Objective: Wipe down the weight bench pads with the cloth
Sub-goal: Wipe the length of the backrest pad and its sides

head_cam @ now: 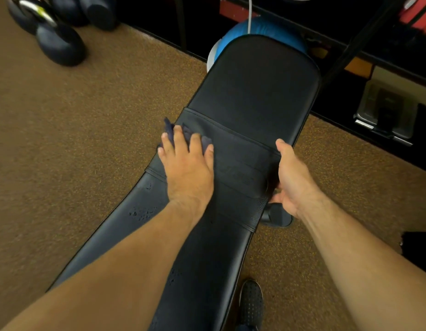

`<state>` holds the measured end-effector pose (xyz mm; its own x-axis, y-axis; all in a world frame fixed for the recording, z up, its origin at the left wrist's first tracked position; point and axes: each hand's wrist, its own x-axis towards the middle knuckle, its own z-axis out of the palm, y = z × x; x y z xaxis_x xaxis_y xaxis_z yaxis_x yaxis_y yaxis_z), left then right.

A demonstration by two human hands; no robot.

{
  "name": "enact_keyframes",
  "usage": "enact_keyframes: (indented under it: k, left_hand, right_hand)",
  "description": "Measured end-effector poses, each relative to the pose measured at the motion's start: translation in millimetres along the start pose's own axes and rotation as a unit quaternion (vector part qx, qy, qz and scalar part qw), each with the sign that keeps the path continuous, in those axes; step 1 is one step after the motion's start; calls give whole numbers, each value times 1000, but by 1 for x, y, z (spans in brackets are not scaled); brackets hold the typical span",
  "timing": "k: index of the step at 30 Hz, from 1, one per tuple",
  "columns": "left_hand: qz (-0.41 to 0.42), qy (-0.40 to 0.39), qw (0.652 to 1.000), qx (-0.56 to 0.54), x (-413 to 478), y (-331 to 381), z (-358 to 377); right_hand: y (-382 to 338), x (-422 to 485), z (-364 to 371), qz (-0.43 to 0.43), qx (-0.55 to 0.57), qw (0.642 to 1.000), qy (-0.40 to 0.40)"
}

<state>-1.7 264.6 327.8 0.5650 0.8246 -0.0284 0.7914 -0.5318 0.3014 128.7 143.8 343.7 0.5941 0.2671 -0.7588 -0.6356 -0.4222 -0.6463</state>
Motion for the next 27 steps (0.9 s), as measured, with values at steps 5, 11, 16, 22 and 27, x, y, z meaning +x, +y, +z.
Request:
enact_keyframes:
  k: [5, 11, 16, 22, 27]
  left_hand:
    - [12, -33, 999, -14, -23, 38, 9]
    - [60, -92, 993, -43, -61, 89, 26]
    - [67, -121, 965, -223, -58, 74, 7]
    - [-61, -5, 879, -472, -48, 39, -26]
    - [-169, 85, 904, -383, -39, -27, -42]
  right_hand:
    - [-2, -2, -6, 12, -12, 1000, -21]
    - [-5, -13, -37, 8, 26, 993, -113]
    - [8, -15, -50, -240, -223, 937, 125]
    - [20, -36, -9, -504, -451, 736, -34]
    - [28, -27, 22, -434, -631, 643, -27]
